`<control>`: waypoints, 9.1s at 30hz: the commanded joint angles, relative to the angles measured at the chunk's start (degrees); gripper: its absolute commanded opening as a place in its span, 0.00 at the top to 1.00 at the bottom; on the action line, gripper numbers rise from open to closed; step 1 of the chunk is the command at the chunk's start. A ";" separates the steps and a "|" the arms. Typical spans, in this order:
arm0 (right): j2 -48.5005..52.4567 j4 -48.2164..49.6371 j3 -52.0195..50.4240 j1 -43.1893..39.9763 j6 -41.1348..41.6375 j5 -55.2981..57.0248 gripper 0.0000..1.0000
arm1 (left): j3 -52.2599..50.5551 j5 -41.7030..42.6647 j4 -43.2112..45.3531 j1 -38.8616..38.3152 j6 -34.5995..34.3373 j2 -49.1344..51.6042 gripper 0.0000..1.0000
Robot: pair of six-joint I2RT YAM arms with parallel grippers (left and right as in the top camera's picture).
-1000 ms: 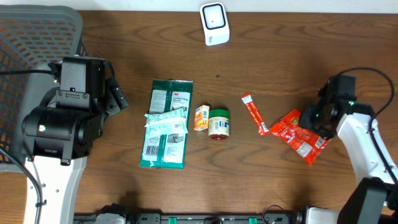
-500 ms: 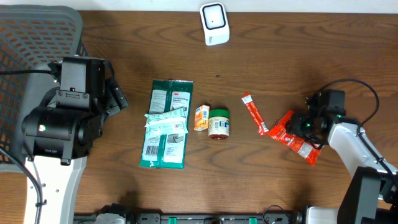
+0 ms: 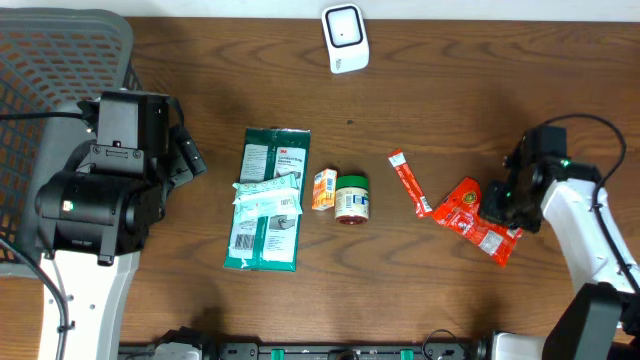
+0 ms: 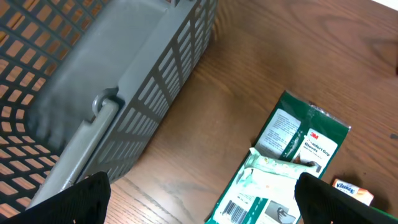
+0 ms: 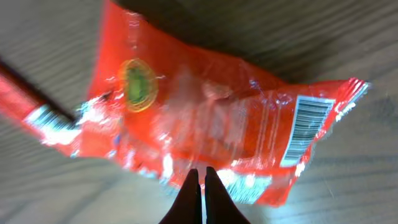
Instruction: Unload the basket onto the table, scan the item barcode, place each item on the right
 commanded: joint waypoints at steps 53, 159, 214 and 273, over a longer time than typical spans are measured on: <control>-1.79 7.21 0.92 1.46 -0.13 -5.73 0.76 | 0.22 -1.22 -0.24 0.26 -0.11 -0.04 0.05; -2.78 30.29 -15.10 -16.55 5.84 -10.10 0.80 | 0.22 -1.20 -0.26 0.26 -0.11 -0.04 0.05; 2.23 20.20 -15.89 -16.90 -14.99 -20.94 0.42 | 0.22 -1.22 -0.24 0.26 -0.11 -0.04 0.05; 2.95 -21.51 49.62 10.93 -19.87 -10.82 0.99 | 0.22 -1.22 -0.24 0.26 -0.11 -0.04 0.05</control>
